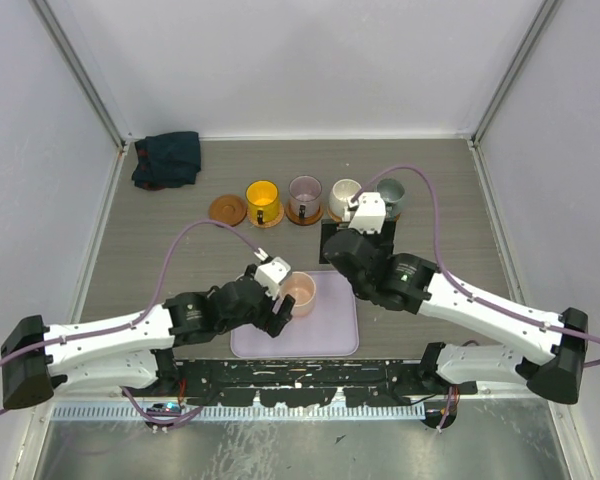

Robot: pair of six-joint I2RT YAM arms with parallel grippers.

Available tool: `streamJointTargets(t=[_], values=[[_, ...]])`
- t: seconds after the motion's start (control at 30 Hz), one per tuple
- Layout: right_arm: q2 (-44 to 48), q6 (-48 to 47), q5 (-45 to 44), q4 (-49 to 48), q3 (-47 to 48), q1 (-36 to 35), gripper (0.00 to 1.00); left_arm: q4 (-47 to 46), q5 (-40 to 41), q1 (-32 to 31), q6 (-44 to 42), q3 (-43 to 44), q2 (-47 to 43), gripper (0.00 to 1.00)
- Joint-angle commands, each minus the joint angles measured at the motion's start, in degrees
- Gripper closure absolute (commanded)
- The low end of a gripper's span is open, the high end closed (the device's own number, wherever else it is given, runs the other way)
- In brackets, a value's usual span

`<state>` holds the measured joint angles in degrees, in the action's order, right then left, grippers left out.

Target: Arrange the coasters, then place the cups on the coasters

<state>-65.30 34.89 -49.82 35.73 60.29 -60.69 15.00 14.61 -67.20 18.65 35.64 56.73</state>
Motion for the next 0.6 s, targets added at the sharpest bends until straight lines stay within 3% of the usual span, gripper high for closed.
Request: streamJointTargets(t=[0.0, 0.17, 0.57], values=[[3.45, 2.02, -8.34, -0.22, -0.97, -0.06, 0.0, 2.27, 2.03, -0.3, 1.02, 1.87, 2.34, 0.26], [5.11, 2.46, -10.02, -0.22, -2.14, -0.06, 0.0, 2.07, 2.59, -0.3, 1.26, 3.91, 6.89, 0.32], [5.1, 2.8, -10.19, -0.04, -3.11, 0.03, 0.0, 0.29, 2.77, -0.31, 1.33, 7.0, 15.29, 0.36]])
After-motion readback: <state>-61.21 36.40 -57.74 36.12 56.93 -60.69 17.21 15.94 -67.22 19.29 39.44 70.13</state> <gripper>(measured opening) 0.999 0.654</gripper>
